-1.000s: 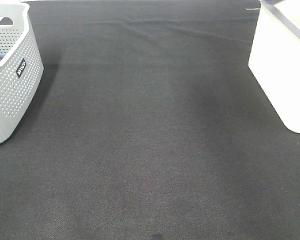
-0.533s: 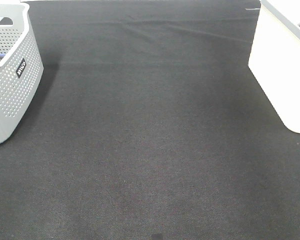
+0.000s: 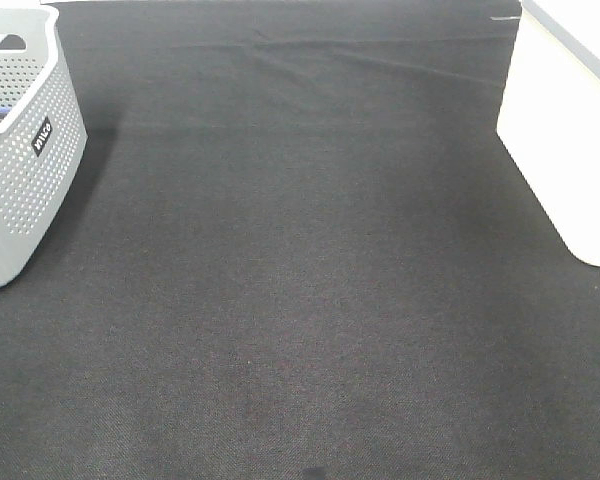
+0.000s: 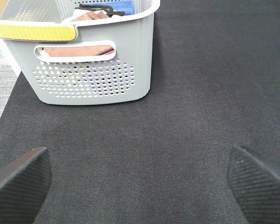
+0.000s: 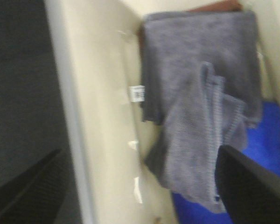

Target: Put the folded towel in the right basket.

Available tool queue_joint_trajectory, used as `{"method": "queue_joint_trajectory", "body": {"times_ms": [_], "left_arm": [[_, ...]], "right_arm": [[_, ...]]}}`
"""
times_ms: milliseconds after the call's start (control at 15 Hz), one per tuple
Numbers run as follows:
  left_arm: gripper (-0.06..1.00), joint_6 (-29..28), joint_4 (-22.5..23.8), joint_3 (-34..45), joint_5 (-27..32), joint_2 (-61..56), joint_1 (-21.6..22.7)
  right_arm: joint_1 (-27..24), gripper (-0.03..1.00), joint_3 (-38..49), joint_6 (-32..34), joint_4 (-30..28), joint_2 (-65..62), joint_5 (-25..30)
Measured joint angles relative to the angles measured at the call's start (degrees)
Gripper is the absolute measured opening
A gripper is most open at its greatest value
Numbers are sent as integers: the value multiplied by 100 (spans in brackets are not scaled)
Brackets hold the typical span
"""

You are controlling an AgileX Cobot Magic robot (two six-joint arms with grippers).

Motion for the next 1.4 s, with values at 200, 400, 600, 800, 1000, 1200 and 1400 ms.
{"method": "queue_joint_trajectory", "body": {"times_ms": [200,400,600,800,1000,1200,1400], "left_arm": [[97,0,0,0,0,0,0],[97,0,0,0,0,0,0],[97,0,0,0,0,0,0],[97,0,0,0,0,0,0],[97,0,0,0,0,0,0],[97,0,0,0,0,0,0],[97,0,0,0,0,0,0]], "right_arm": [[802,80,0,0,-338,-401,0],[1283,81,476,6,-561,-991,-6],[1369,81,1473,40,-590,-1811,-6],[1369,81,3146,52,-848,-3031,-17],[1369,81,4939,166,-859,-4274,-17],[1369,81,6973,172,-859,-5735,-17],[1369,80,8365,172,-859,-7070,-178]]}}
